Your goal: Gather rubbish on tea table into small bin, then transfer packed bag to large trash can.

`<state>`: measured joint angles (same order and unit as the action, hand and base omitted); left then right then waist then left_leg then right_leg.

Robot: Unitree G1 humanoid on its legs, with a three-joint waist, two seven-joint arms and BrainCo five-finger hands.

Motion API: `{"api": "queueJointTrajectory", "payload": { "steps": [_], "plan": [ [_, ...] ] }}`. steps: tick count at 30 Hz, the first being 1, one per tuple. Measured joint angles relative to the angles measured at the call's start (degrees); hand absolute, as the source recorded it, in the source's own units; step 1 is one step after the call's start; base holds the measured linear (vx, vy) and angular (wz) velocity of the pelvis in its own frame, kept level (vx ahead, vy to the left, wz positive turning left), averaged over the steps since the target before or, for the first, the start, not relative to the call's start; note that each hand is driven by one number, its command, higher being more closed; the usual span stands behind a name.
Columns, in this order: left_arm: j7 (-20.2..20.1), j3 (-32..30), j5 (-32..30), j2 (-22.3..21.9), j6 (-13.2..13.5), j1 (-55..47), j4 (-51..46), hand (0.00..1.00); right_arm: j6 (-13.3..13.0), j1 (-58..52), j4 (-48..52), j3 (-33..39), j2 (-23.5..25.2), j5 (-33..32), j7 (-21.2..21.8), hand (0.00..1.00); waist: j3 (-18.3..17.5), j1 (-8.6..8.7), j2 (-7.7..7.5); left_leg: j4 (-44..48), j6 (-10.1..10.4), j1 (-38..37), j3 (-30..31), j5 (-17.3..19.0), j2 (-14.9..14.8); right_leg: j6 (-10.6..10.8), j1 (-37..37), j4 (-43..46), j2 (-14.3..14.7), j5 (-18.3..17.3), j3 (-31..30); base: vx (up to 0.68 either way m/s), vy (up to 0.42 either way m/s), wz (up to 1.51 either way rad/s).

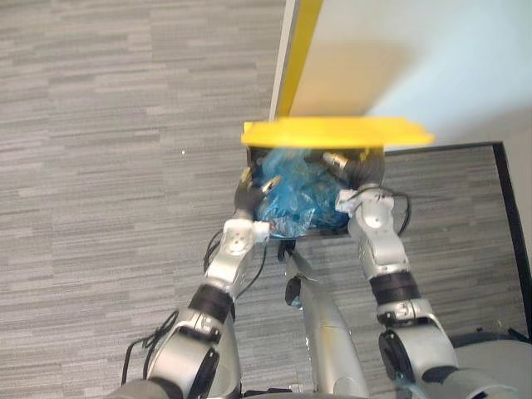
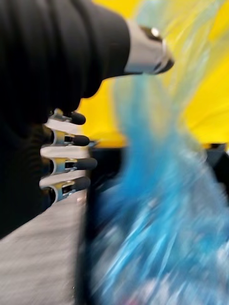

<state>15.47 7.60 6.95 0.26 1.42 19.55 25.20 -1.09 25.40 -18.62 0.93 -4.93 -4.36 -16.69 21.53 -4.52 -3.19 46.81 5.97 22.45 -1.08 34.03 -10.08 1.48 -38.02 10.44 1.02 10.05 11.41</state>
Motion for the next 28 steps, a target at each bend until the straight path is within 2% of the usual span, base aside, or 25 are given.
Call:
{"api": "queueJointTrajectory", "payload": {
  "steps": [4,6,7,8,9,10,11,12,13,14,15,16,17,18,19,20,22,25,28],
  "plan": [
    [-1.21,-4.66,-0.11,-0.25,-0.01,-9.78,0.30,0.00,0.14,-10.05,0.07,-0.06,2.68,2.63,1.82,0.00,-0.80,-0.61,0.01,-3.01,-0.40,-6.74,-1.40,-0.72,1.14,-0.14,4.00,1.90,-0.90,-1.60,-0.82,-0.01,-0.020,-0.05],
    [-1.52,-7.61,-0.11,-0.98,-0.04,-12.59,1.97,0.00,0.13,-14.86,0.12,0.06,3.35,4.49,2.84,0.00,-1.15,-0.56,-0.25,-4.95,-0.18,-9.07,-1.68,-2.46,2.48,2.54,5.08,3.09,-2.28,-2.95,-0.95,-0.09,-0.044,0.04],
    [-1.95,-9.98,-0.04,-1.42,-0.12,-13.84,4.22,0.00,0.41,-18.11,-0.28,0.23,3.99,4.51,3.57,0.00,-1.33,-0.79,-0.21,-8.82,0.62,-11.56,-2.37,-5.13,1.90,3.63,5.69,4.90,-3.73,-6.21,0.47,-0.10,-0.099,0.02],
    [-2.03,-12.25,-0.04,-1.58,-0.15,-15.30,5.84,0.00,0.58,-20.21,-0.76,0.21,4.89,4.56,4.08,0.00,-1.61,-0.79,-0.09,-11.96,1.04,-13.60,-2.84,-6.95,1.61,-0.08,4.45,14.06,-4.83,-7.77,0.43,-0.06,-0.150,0.02],
    [-2.06,-14.71,-0.05,-1.65,-0.24,-17.87,8.00,0.00,0.57,-23.02,-2.57,0.23,5.94,4.79,4.69,0.00,-3.50,-0.36,-0.42,-15.76,1.68,-15.92,-2.85,-9.04,1.53,-3.92,3.52,27.20,-6.46,-10.94,-0.44,0.02,-0.124,0.09],
    [-2.06,-15.73,-0.06,-1.67,-0.50,-19.47,8.91,0.00,0.59,-24.51,-3.89,0.46,6.42,5.26,5.02,0.00,-4.61,-0.10,-0.70,-17.38,2.09,-17.19,-2.76,-9.69,1.52,-3.73,4.44,33.13,-7.28,-13.25,-1.05,0.10,-0.146,0.17],
    [-2.04,-17.17,-0.08,-1.66,-0.91,-22.04,10.42,0.00,0.48,-27.25,-6.46,0.92,7.14,6.76,5.51,0.00,-6.70,0.08,-1.26,-18.03,2.44,-18.06,-2.72,-9.83,1.53,-2.10,7.42,35.42,-7.64,-18.10,-2.93,0.11,-0.142,0.00],
    [-2.17,-19.48,-0.15,-1.88,-1.68,-22.88,14.04,0.00,0.34,-28.64,-10.38,1.21,7.42,6.83,6.07,0.00,-8.39,0.38,-1.07,-18.88,1.95,-17.64,-3.19,-9.66,0.97,-2.84,12.35,23.42,-3.86,-20.69,-2.77,0.07,-0.128,-0.37],
    [-2.18,-20.36,-0.13,-2.76,-2.01,-23.17,15.85,0.00,0.42,-27.99,-12.59,1.43,6.87,6.84,6.37,0.00,-9.22,-0.60,1.18,-21.16,0.52,-17.47,-3.14,-10.20,-0.31,-1.00,13.30,19.71,-1.66,-18.18,-3.03,0.00,-0.072,-0.79],
    [-2.22,-21.48,-0.35,-3.71,-2.02,-23.85,16.93,0.00,0.36,-27.91,-14.18,2.88,6.92,7.04,6.49,0.00,-10.05,-0.72,1.73,-24.52,0.63,-18.69,-4.37,-13.02,-1.30,-2.27,12.44,25.23,-2.36,-19.76,-2.58,0.05,-0.034,-0.54],
    [-2.18,-21.18,-1.15,-3.39,-2.02,-24.03,17.94,0.00,0.01,-30.56,-17.49,4.53,7.38,7.59,6.47,0.00,-11.11,0.58,-0.38,-26.83,3.03,-20.85,-4.97,-14.77,0.72,-1.59,15.68,32.71,-7.63,-25.19,-4.55,0.07,-0.038,-0.27],
    [-2.21,-21.29,-1.37,-2.86,-2.04,-23.57,18.59,0.00,0.13,-31.58,-20.01,4.95,7.51,8.43,6.50,0.00,-11.74,0.65,-1.25,-27.25,3.16,-21.29,-5.34,-14.99,0.90,0.63,17.83,29.16,-7.14,-27.22,-5.47,0.09,-0.081,0.04],
    [-2.20,-21.76,-1.67,-2.52,-2.06,-23.27,19.63,0.00,0.40,-31.69,-22.10,5.20,7.46,8.94,6.50,0.00,-12.01,0.43,-1.03,-27.54,3.42,-21.36,-5.77,-15.13,0.56,-0.34,19.60,26.03,-6.21,-28.16,-5.60,0.02,-0.082,-0.28],
    [-2.17,-22.16,-2.37,-2.60,-2.18,-22.74,21.65,0.00,0.76,-31.29,-24.48,5.44,7.24,8.94,6.49,0.00,-12.97,0.08,0.45,-28.06,3.40,-21.21,-6.33,-15.45,-0.73,-0.89,20.63,22.38,-4.55,-27.08,-5.28,-0.04,-0.071,-0.38],
    [-2.16,-22.46,-2.46,-3.39,-2.25,-22.36,23.53,0.00,0.80,-31.41,-26.65,6.70,6.92,8.72,6.40,0.00,-14.22,0.55,1.28,-29.38,0.97,-20.98,-7.00,-17.03,-1.16,-1.32,21.33,18.50,-3.39,-24.65,-5.44,-0.06,-0.049,-0.40],
    [-2.14,-22.39,-2.45,-3.61,-2.25,-22.02,24.84,0.00,0.76,-30.98,-28.36,7.41,6.58,8.96,6.05,0.00,-14.99,0.98,1.39,-31.78,-0.21,-21.50,-8.10,-19.28,-0.79,-1.34,21.66,15.98,-3.19,-22.93,-5.93,-0.05,-0.025,-0.23],
    [-2.27,-21.56,-2.42,-3.82,-2.35,-21.33,26.43,0.00,1.18,-30.08,-30.79,8.31,6.02,8.91,5.62,0.00,-15.21,1.28,1.34,-35.32,0.43,-22.73,-8.09,-21.92,-0.04,-1.21,22.16,13.97,-3.40,-21.43,-6.10,-0.07,0.002,0.00],
    [-2.20,-22.21,-2.44,-3.74,-2.35,-21.26,27.38,0.00,1.65,-28.64,-34.57,9.66,4.93,8.79,5.48,0.00,-15.90,1.23,1.71,-37.65,1.89,-22.84,-7.87,-23.38,0.53,-0.75,22.24,11.94,-3.74,-19.40,-6.06,-0.10,0.047,0.10],
    [-2.20,-22.20,-2.46,-3.46,-2.31,-21.25,28.12,0.00,1.66,-27.72,-36.59,10.94,4.62,8.79,5.50,0.00,-16.06,1.25,2.07,-39.35,1.47,-23.64,-7.72,-24.56,1.75,0.09,23.74,9.18,-4.48,-17.33,-6.27,-0.09,0.079,0.08]
  ]
}}
